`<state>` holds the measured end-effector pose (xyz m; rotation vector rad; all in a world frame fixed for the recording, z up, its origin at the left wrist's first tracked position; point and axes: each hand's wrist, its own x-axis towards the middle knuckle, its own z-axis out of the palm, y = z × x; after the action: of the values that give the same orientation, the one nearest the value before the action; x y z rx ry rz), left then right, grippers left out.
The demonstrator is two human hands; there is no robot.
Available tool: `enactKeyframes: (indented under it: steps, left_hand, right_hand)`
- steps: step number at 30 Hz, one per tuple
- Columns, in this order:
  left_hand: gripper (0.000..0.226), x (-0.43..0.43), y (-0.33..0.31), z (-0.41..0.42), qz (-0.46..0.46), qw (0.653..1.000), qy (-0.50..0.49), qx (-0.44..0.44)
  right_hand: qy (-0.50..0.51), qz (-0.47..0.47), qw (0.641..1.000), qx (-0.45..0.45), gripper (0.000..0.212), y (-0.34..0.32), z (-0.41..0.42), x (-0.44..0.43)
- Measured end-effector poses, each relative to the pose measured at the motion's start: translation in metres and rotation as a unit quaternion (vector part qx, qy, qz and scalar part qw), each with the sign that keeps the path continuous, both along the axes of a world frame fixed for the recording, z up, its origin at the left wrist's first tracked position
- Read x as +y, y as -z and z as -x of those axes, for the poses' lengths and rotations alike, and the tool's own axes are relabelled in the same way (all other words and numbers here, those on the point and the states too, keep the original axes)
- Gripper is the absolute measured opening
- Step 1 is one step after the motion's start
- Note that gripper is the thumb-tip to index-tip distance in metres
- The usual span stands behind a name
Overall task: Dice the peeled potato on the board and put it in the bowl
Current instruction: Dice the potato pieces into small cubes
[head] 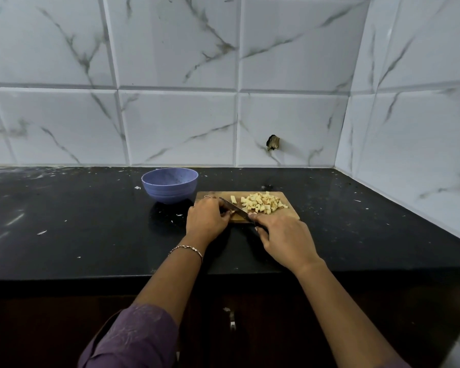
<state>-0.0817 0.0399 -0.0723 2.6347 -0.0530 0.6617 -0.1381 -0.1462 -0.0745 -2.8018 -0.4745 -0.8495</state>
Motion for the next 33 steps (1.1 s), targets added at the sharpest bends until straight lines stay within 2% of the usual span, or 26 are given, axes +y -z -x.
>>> enactKeyframes:
  steps: [6,17,26,33]
  left_hand:
    - [0.018,-0.0004,-0.0001,-0.0008,-0.008,1.0,0.011,-0.007]
    - [0.018,-0.0009,0.0023,-0.0045,-0.011,1.0,0.005,-0.004]
    - [0.019,-0.0032,0.0014,-0.0033,-0.016,1.0,-0.003,-0.005]
    - [0.02,-0.0038,0.0007,-0.0012,-0.024,1.0,-0.005,-0.009]
  right_hand:
    - [0.044,-0.031,0.998,-0.017,0.034,0.0027,0.0027,-0.0016]
    - [0.018,-0.024,0.999,-0.027,0.033,0.0013,0.0058,-0.0004]
    - [0.014,-0.004,1.0,0.001,0.034,-0.0027,0.0045,0.0011]
    - [0.024,0.01,0.999,-0.03,0.03,-0.0011,0.0072,0.0062]
